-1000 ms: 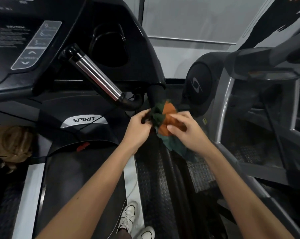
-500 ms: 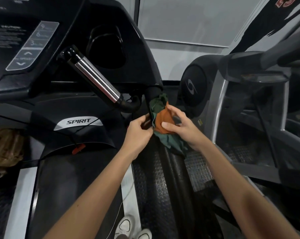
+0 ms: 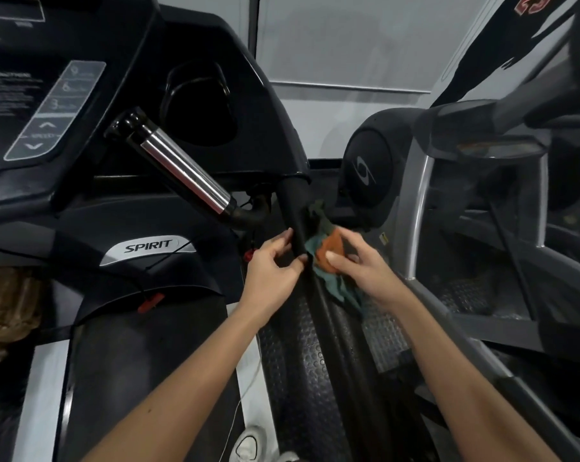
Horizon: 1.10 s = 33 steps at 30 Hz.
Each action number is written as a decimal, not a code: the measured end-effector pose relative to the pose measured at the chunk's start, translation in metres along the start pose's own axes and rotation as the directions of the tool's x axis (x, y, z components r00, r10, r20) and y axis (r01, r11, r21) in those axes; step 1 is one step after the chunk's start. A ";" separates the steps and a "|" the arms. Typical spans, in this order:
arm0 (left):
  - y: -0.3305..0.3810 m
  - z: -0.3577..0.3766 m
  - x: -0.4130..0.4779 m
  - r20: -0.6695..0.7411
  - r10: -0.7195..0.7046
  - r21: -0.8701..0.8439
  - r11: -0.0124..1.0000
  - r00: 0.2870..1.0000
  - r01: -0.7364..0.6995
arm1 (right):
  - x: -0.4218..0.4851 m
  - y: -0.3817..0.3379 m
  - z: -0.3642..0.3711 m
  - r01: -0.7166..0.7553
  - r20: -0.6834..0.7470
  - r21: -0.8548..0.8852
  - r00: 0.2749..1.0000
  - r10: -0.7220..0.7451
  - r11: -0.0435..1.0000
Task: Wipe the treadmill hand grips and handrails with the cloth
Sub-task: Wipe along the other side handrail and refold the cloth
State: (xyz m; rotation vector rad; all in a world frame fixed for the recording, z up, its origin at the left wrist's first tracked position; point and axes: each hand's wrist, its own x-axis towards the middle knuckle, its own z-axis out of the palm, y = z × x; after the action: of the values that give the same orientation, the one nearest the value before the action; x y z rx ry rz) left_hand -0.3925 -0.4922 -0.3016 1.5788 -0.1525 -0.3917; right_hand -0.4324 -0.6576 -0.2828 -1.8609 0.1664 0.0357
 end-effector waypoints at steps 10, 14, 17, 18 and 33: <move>0.003 0.000 0.002 0.015 -0.063 -0.078 0.995 0.998 0.064 | -0.029 -0.002 -0.018 0.128 0.050 -0.273 0.992 -0.118 0.954; 0.003 0.002 0.001 0.000 -0.070 -0.110 0.991 0.998 0.070 | -0.028 -0.009 -0.018 0.195 0.113 -0.388 0.980 -0.163 0.901; 0.002 0.002 0.000 -0.009 -0.034 -0.096 0.995 0.999 0.033 | 0.001 -0.015 -0.007 0.093 0.121 -0.289 0.991 -0.060 0.953; 0.001 0.002 0.000 -0.004 -0.018 -0.078 0.997 1.000 0.017 | 0.010 -0.015 -0.004 0.044 0.123 -0.225 0.992 -0.016 0.973; -0.005 0.001 0.004 -0.022 -0.020 -0.067 0.998 1.000 0.018 | -0.013 0.001 0.003 0.174 -0.022 -0.316 0.981 -0.191 0.933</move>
State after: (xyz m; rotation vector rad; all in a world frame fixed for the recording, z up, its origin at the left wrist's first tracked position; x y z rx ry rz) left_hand -0.3898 -0.4947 -0.3073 1.5195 -0.1057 -0.3896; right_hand -0.4455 -0.6539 -0.2827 -2.1888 0.0224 -0.1228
